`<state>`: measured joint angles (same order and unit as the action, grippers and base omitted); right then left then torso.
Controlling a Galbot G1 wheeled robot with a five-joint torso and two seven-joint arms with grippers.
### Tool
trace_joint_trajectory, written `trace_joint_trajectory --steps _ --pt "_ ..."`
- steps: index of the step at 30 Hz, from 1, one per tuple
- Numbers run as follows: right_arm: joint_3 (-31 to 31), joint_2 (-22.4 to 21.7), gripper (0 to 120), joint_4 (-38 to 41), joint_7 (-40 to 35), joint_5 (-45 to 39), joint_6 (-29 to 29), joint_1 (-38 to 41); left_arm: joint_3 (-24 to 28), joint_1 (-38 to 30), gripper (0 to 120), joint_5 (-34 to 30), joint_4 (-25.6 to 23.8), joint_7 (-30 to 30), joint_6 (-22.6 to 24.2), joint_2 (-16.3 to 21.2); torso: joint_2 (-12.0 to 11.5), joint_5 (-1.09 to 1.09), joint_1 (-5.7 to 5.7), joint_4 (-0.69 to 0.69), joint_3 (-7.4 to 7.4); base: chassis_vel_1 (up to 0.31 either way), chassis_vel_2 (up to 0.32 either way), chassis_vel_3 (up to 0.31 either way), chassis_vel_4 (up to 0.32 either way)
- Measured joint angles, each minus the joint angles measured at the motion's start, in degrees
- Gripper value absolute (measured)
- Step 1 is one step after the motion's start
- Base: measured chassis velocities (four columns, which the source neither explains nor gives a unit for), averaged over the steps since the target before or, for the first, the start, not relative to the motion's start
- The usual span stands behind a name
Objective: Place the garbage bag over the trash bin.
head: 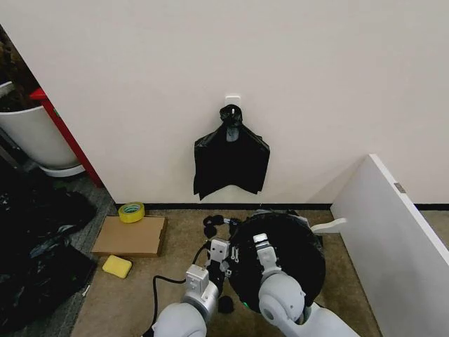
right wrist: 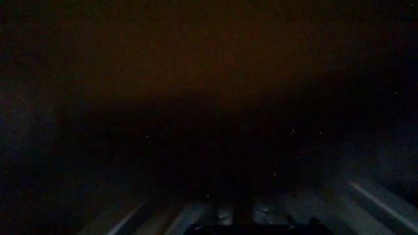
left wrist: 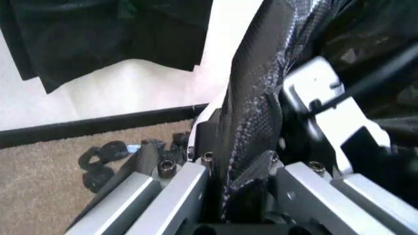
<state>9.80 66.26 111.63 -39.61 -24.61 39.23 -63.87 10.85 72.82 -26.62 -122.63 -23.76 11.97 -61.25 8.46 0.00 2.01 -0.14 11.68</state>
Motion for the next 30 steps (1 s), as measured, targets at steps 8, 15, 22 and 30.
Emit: trace_joint_trajectory --steps 8,15,22,30 --pt "-1.34 -1.73 0 -1.77 1.88 3.02 0.61 0.28 0.18 0.46 0 0.26 -0.21 0.23 -0.01 -0.26 0.0 0.0 0.0 0.0 0.0 0.0 0.0 0.0 0.0" --pt "0.79 -0.76 0 -0.92 1.52 -1.25 0.14 0.93 0.17 0.59 0 -0.01 -0.96 0.12 0.21 0.2 0.0 0.0 0.0 0.01 0.0 0.0 0.0 0.0 0.0" --pt "-0.71 -3.59 0 -1.74 2.4 0.05 0.58 -0.08 -0.71 -0.02 0 -0.08 -0.95 0.17 0.22 0.18 0.0 -0.01 0.0 -0.02 0.0 0.0 0.0 0.0 0.0" --pt "0.82 -1.99 0 -1.81 5.66 1.04 -0.53 1.08 0.17 -0.19 0 0.11 -1.06 0.58 0.4 0.56 0.0 0.0 0.0 0.01 0.0 0.0 0.0 0.0 0.0"
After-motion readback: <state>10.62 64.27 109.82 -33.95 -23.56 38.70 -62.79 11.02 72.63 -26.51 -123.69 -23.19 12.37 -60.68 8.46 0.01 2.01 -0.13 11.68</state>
